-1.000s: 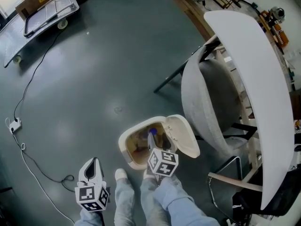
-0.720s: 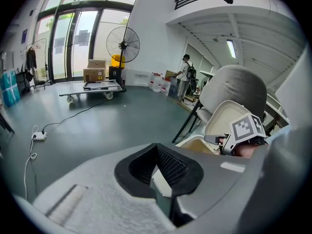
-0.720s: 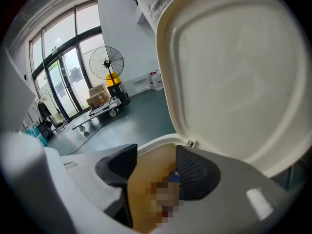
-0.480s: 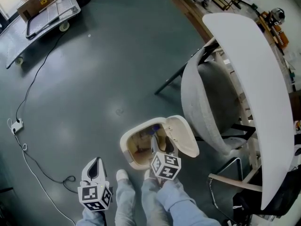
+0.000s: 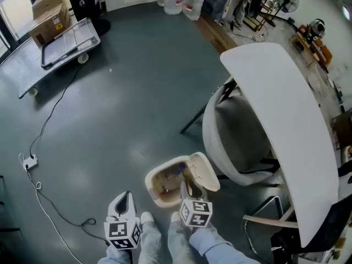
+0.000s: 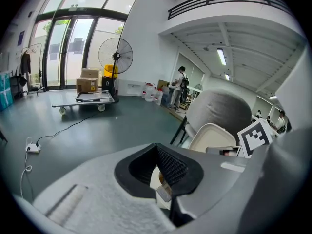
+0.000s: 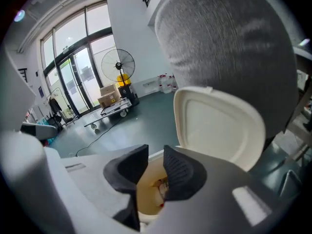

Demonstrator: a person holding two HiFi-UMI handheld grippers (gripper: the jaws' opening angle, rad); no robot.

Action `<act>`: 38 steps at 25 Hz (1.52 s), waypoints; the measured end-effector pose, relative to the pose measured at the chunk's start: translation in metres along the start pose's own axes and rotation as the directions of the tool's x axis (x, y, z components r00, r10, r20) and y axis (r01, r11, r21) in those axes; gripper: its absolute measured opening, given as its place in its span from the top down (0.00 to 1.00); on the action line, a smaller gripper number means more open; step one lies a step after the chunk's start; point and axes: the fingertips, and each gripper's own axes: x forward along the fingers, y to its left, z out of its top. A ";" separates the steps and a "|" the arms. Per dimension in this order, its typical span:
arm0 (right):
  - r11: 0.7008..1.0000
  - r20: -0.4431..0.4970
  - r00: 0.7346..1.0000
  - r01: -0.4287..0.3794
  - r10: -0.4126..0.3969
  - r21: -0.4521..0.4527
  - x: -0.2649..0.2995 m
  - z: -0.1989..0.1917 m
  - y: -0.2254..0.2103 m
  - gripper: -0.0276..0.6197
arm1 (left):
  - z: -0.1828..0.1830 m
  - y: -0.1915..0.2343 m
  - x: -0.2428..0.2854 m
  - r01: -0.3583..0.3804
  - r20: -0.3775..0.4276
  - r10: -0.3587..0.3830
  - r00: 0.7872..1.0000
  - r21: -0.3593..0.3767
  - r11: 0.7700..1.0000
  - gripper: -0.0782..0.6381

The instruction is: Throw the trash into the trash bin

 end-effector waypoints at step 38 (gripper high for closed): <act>0.997 0.390 0.920 0.058 -0.034 -0.052 -0.360 0.271 -0.048 0.95 | 0.285 -0.106 -0.203 0.017 0.347 -0.043 0.937 0.078 0.997 0.88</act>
